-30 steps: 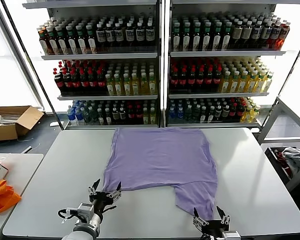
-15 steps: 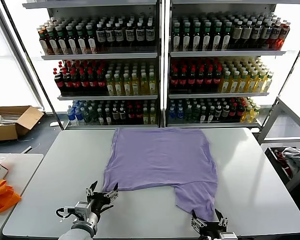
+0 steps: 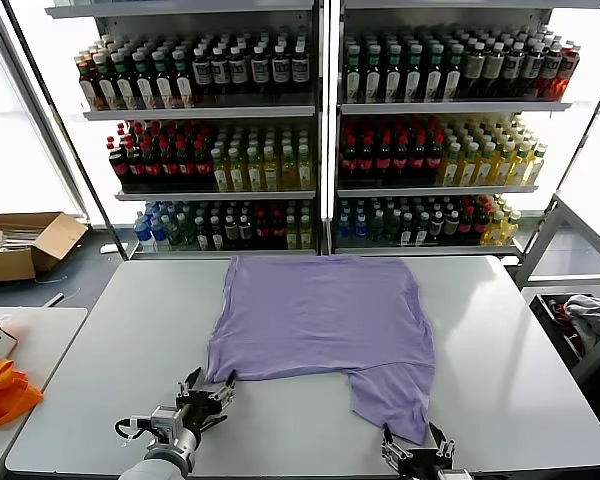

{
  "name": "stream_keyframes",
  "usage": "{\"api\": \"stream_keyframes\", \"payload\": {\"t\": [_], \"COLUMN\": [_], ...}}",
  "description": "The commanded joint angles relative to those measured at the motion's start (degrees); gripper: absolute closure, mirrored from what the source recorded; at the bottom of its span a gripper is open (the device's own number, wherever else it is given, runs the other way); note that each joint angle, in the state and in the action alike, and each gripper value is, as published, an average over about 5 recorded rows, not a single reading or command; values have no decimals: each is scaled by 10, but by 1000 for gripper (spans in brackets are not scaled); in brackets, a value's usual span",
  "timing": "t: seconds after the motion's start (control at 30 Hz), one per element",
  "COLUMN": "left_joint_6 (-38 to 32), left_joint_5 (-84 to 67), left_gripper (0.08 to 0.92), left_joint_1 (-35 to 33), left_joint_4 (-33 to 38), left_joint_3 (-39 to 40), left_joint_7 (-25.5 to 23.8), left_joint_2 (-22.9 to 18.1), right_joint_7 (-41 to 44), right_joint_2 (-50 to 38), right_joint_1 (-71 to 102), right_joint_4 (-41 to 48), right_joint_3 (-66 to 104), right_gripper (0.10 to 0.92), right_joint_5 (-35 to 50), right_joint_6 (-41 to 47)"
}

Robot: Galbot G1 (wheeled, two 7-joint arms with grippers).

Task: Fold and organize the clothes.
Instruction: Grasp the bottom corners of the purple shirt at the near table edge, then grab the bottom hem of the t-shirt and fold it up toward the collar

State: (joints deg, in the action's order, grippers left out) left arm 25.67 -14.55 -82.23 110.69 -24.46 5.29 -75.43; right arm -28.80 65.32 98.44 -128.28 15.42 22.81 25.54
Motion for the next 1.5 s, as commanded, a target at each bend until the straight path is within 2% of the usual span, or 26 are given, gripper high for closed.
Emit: {"api": "stream_keyframes", "payload": {"t": [0.03,0.57,0.67,1.1,1.5], "left_joint_6": [8,9,-2,-49,-86], "left_joint_5": [-15,-5,2,21,6], "left_gripper": [388,846,902,914,914], "left_joint_1": [-2,-3,-3,4,51], "left_joint_4": [-8,1,-2,17,18], "left_joint_3": [2,14,16,17,11], "left_joint_7": [0,-3,-5,-5,2], "left_joint_2": [-1,-2,-2,-12,-17], "right_joint_7": [-1,11,16,57,103], "right_joint_2": [1,3,4,32,57], "right_joint_1": [2,-3,-3,-39,-137], "right_joint_4": [0,15,11,7,42], "right_joint_3": [-2,2,5,23,34], "right_gripper": [390,856,911,918,918], "right_joint_5": [-1,-14,-19,-66,-72], "right_joint_6": [0,-15,-18,-48,-66]}}
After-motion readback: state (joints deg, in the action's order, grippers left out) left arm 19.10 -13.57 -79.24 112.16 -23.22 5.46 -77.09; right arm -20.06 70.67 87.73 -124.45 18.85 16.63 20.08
